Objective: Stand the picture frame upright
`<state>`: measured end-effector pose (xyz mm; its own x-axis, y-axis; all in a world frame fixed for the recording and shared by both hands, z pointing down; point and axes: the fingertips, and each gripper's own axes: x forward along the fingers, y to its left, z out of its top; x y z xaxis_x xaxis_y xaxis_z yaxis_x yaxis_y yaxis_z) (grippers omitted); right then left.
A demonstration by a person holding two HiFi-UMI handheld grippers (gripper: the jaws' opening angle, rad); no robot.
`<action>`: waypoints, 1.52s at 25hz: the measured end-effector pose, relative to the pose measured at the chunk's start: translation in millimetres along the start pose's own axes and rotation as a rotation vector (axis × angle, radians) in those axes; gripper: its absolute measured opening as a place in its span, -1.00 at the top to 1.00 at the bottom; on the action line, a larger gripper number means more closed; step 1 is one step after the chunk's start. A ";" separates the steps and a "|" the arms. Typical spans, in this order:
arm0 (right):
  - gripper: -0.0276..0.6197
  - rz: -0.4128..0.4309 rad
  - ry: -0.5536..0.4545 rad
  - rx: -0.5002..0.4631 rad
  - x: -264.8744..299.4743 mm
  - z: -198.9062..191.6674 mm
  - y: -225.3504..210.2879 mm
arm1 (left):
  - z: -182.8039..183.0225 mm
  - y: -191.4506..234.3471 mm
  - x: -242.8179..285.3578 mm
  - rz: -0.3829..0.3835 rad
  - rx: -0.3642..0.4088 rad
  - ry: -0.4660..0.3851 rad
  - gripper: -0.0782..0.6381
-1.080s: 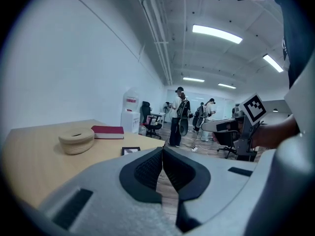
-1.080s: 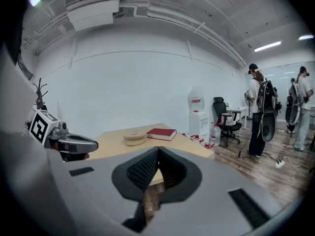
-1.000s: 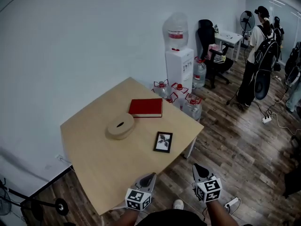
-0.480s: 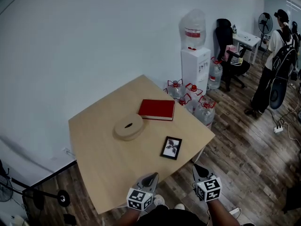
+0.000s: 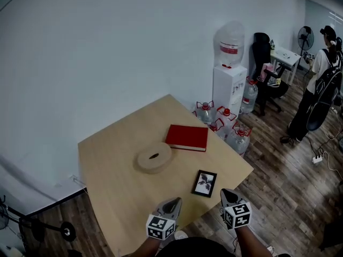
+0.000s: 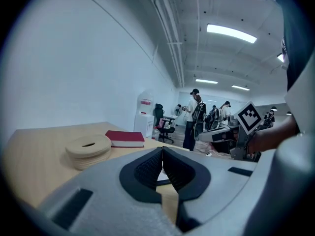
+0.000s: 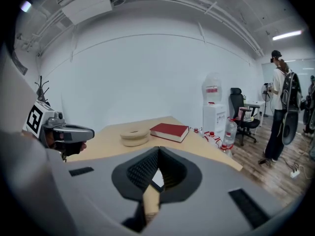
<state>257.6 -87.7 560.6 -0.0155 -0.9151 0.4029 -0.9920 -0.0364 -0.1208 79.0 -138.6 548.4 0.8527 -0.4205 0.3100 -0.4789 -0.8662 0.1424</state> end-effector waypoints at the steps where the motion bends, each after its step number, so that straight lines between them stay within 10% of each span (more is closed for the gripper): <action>1: 0.89 -0.007 0.003 0.008 5.8 1.1 1.2 | -0.1 7.7 0.6 0.000 -0.003 0.001 0.77; 15: 0.89 -0.118 0.079 0.043 74.0 -14.6 -10.3 | -7.4 74.1 15.5 0.005 -0.014 0.029 0.77; 38: 0.37 -0.052 0.416 0.248 156.9 -129.0 -48.2 | -25.5 96.9 48.2 0.071 -0.064 0.095 0.77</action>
<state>286.8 -177.8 746.7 -0.0659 -0.6733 0.7364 -0.9339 -0.2183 -0.2831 68.3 -235.9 601.1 0.7938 -0.4503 0.4088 -0.5526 -0.8147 0.1757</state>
